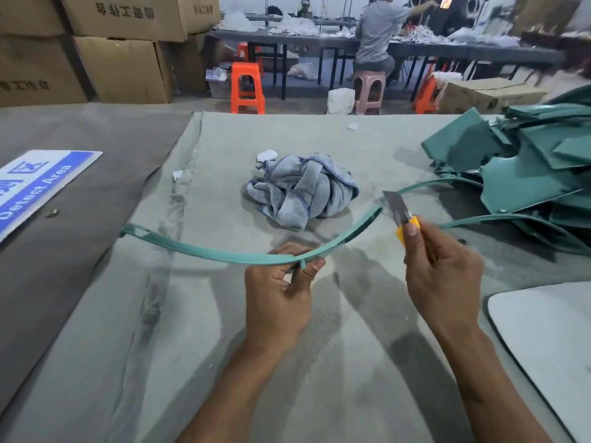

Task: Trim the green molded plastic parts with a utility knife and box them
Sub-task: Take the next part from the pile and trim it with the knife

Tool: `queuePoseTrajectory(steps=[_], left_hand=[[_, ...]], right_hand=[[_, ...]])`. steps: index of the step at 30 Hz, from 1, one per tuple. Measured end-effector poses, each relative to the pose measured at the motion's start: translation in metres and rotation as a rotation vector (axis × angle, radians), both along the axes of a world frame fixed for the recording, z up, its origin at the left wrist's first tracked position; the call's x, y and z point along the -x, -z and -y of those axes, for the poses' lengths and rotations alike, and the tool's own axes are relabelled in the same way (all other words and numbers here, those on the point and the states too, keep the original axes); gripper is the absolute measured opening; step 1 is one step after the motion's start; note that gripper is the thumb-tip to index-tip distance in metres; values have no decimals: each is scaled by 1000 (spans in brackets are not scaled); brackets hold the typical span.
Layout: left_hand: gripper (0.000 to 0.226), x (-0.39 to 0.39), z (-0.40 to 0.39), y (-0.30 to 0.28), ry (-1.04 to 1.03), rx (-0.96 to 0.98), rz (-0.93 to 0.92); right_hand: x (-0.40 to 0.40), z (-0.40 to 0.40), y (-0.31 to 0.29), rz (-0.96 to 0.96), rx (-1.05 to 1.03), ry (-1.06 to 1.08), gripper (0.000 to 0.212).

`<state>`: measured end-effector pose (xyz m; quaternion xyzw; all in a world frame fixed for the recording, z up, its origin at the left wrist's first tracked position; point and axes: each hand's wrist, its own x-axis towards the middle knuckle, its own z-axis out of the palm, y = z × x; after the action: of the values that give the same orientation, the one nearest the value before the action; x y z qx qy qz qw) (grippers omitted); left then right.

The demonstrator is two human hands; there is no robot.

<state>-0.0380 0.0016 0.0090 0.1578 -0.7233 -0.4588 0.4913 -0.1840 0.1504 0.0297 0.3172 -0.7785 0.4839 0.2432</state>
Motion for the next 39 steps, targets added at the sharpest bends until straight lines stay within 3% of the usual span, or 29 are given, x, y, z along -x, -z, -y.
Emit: queuePoseTrajectory(steps=[2, 7, 9, 12, 14, 19, 22, 24, 26, 27, 32, 35, 39], left_hand=[[16, 1, 1, 1, -27, 29, 7], [9, 3, 3, 6, -30, 71, 7], [9, 5, 4, 6, -33, 70, 13], [8, 6, 7, 7, -87, 29, 51], [16, 7, 7, 9, -109, 12, 84], [13, 5, 2, 10, -70, -14, 90], [5, 5, -4, 5, 147, -177, 25], [16, 4, -12, -2, 362, -374, -27], [29, 4, -21, -4, 507, -451, -13], [33, 4, -26, -5, 561, -474, 7], [27, 6, -35, -4, 636, -508, 99], [31, 5, -27, -10, 648, -613, 7], [23, 4, -21, -13, 611, -681, -83]], right_hand=[[0, -1, -1, -33, 2, 8, 31], [-21, 6, -1, -162, 8, -441, 23], [-21, 11, 1, -146, -31, -380, 27], [-10, 7, 0, 1, -99, -62, 37], [-10, 3, -4, 70, -113, 20, 32], [-61, -2, -15, 243, -42, -267, 31], [-83, -6, -13, 295, 11, -302, 36], [-76, -7, -16, 345, 78, -234, 43], [-63, -10, -18, 502, 203, -246, 56], [-56, -12, -17, 579, 281, -293, 54], [-26, -24, -2, 775, 511, -480, 2], [-4, -34, -7, 848, 522, -438, 20], [24, -43, -16, 886, 401, -443, 5]])
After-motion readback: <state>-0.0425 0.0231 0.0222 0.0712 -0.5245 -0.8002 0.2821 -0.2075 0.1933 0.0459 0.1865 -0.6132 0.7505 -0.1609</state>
